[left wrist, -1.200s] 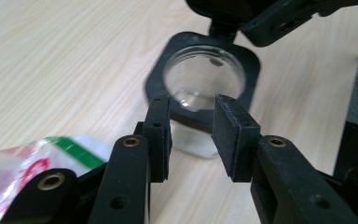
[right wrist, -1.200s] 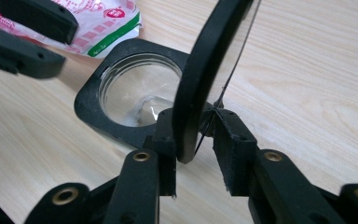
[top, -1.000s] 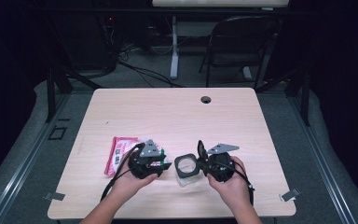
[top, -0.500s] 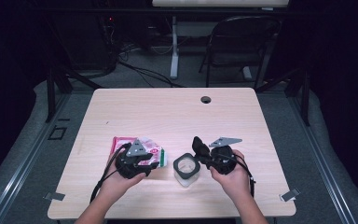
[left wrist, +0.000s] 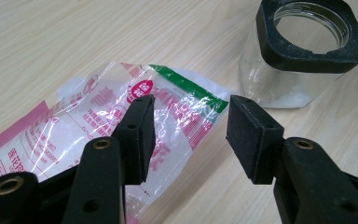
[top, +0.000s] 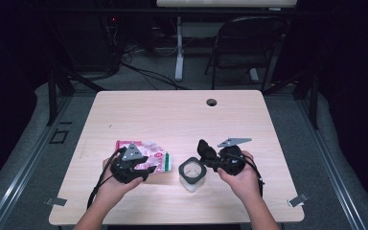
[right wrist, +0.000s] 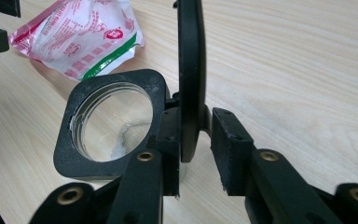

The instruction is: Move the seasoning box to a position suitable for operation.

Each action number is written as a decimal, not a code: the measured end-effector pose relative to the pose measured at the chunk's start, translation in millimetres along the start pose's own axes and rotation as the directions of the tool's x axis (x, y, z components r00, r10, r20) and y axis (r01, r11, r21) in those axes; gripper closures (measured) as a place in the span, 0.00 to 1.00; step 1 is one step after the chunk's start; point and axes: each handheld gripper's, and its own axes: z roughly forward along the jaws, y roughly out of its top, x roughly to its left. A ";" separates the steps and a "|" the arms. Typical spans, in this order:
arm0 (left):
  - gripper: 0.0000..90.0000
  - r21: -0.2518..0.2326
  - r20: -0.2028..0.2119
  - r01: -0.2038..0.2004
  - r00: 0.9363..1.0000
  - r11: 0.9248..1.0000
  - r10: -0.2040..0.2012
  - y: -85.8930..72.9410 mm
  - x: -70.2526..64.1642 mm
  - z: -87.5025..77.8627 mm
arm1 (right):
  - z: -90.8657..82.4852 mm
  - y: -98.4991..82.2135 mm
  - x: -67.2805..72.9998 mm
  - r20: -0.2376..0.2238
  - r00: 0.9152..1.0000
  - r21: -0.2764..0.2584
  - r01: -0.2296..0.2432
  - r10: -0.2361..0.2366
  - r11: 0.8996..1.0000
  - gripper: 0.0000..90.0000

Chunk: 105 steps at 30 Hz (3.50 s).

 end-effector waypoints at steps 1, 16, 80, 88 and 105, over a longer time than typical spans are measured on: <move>0.58 0.005 0.003 -0.005 1.000 1.000 0.005 -0.2 0.2 0.2 | -1.9 0.3 -0.5 0.004 1.000 -0.008 -0.001 0.001 1.000 0.79; 0.55 0.060 0.015 -0.014 1.000 0.998 0.013 -3.8 0.7 9.7 | -8.2 -0.6 -3.3 0.019 1.000 -0.027 -0.003 0.004 1.000 0.69; 0.58 0.108 -0.162 -0.001 0.987 0.994 0.018 -38.0 18.5 54.7 | -9.1 -1.4 0.2 0.066 0.998 -0.027 -0.008 0.010 1.000 0.53; 0.51 0.146 -0.190 -0.029 0.980 0.989 0.057 -40.5 18.9 65.9 | -7.7 -4.8 1.5 0.068 0.998 -0.024 -0.011 0.012 1.000 0.53; 0.67 0.130 -0.220 -0.016 0.975 0.991 0.045 -40.5 25.1 71.5 | -10.0 -9.5 0.8 0.080 0.997 -0.028 -0.022 0.024 0.999 0.53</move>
